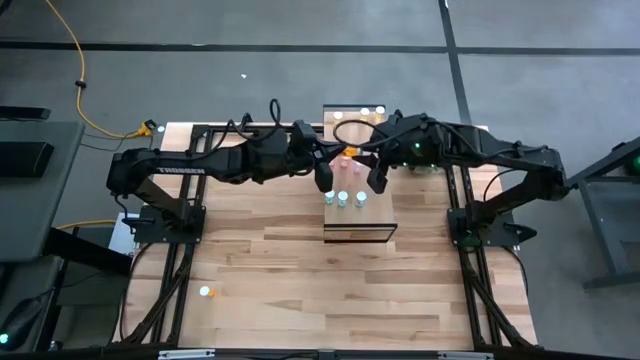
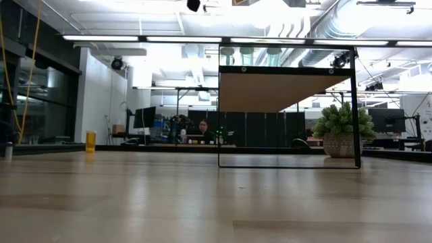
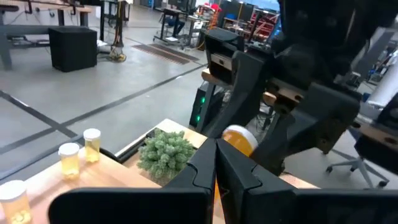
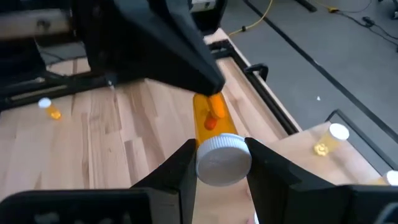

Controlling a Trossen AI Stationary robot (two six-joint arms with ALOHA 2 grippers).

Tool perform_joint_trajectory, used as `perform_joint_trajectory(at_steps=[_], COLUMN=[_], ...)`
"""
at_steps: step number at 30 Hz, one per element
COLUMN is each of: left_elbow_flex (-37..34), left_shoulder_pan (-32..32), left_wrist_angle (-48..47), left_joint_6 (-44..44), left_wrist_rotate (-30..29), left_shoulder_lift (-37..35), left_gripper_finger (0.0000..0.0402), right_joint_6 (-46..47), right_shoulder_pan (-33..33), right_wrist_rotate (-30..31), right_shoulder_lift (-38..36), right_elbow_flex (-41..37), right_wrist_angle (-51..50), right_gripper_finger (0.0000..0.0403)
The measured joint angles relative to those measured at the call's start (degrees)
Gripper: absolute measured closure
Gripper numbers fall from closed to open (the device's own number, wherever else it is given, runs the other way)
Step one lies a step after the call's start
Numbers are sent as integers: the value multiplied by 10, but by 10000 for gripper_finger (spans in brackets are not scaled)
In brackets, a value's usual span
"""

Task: Pick and place medicine bottles onto shelf by color
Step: Put the bottom orange pill bottle on the shelf

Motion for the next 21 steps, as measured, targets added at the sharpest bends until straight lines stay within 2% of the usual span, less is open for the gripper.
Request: perform_joint_trajectory(at_steps=[11, 17, 21], left_elbow_flex=[0, 0, 0], left_shoulder_pan=[0, 9, 25], left_wrist_angle=[-30, -35, -56], left_joint_6=[9, 37, 23], left_wrist_rotate=[-1, -44, -21], left_shoulder_lift=[-1, -5, -4], left_gripper_finger=[401, 401, 401], right_joint_6=[-2, 0, 0], right_shoulder_pan=[-3, -3, -3], right_wrist_rotate=[-7, -10, -16], right_shoulder_lift=[1, 1, 0], right_elbow_flex=[-1, -1, -1], right_wrist_angle=[16, 19, 42], right_gripper_finger=[299, 299, 299])
